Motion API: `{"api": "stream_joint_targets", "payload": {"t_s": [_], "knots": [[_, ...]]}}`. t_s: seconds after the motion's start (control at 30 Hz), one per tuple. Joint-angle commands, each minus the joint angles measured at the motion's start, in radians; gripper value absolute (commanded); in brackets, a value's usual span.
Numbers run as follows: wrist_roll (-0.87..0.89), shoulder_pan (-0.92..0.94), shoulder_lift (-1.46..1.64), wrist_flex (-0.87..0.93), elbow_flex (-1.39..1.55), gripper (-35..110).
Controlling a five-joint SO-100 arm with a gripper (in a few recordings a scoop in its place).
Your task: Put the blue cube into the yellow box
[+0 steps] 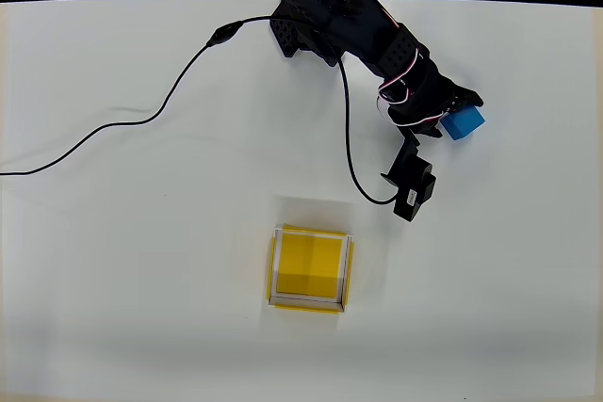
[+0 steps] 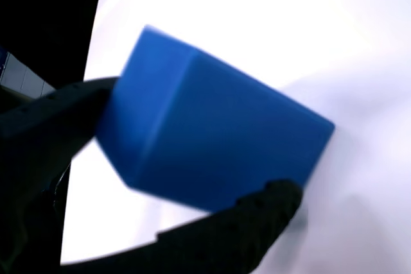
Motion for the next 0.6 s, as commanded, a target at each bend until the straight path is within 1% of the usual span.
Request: {"api": "stream_joint_targets", "payload": {"t_s": [0.0,0.3,0.57], "knots": [[-0.015,-0.023,0.020,-0.020,-0.032,33],[-0.055,-0.015,0.003,-0.037,-0.035,25],[-0.101,0.015,-0.008,-0.046,-0.043,24]]}}
